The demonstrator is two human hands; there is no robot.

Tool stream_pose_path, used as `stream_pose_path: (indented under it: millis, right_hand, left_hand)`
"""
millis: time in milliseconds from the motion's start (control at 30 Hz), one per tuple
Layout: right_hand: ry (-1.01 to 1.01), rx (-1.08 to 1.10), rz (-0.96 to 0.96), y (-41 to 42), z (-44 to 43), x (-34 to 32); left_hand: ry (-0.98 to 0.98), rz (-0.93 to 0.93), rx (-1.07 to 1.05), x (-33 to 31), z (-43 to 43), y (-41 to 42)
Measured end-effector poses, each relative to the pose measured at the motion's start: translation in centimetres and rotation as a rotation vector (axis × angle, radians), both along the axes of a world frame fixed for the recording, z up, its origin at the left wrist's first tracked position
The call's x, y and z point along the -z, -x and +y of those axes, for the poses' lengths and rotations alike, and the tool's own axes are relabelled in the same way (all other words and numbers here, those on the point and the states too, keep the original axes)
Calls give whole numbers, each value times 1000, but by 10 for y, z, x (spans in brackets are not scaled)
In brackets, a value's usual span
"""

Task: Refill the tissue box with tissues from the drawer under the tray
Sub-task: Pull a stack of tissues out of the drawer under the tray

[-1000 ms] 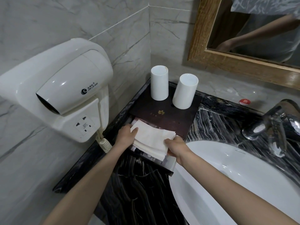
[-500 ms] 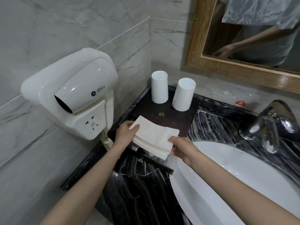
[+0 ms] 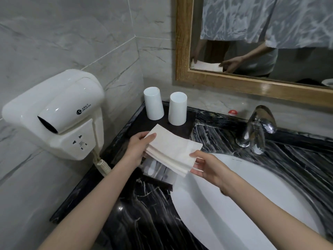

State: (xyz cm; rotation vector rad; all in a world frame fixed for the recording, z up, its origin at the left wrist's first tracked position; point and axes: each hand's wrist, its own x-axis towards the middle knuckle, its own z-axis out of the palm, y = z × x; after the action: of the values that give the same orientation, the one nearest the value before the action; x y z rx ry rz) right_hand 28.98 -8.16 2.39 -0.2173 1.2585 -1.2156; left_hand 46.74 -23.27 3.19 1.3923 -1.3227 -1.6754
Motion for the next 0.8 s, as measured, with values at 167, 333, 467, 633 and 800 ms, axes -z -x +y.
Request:
stream_pose_path:
  millis: [167, 333, 467, 633, 800]
  right_hand:
    - [34, 57, -33, 24, 31, -5]
    - [62, 129, -101, 48, 67, -12]
    - [78, 102, -103, 61, 95, -18]
    - [145, 32, -132, 78, 127, -17]
    - [134, -68, -146, 88, 157, -15]
  left_hand:
    - [-82, 110, 77, -8, 17, 26]
    - [-80, 152, 229, -18, 33, 53]
    - [-81, 178, 382, -26, 45, 76]
    - [-102, 185, 555, -38, 67, 107]
    - [-139, 170, 759, -41, 89, 138]
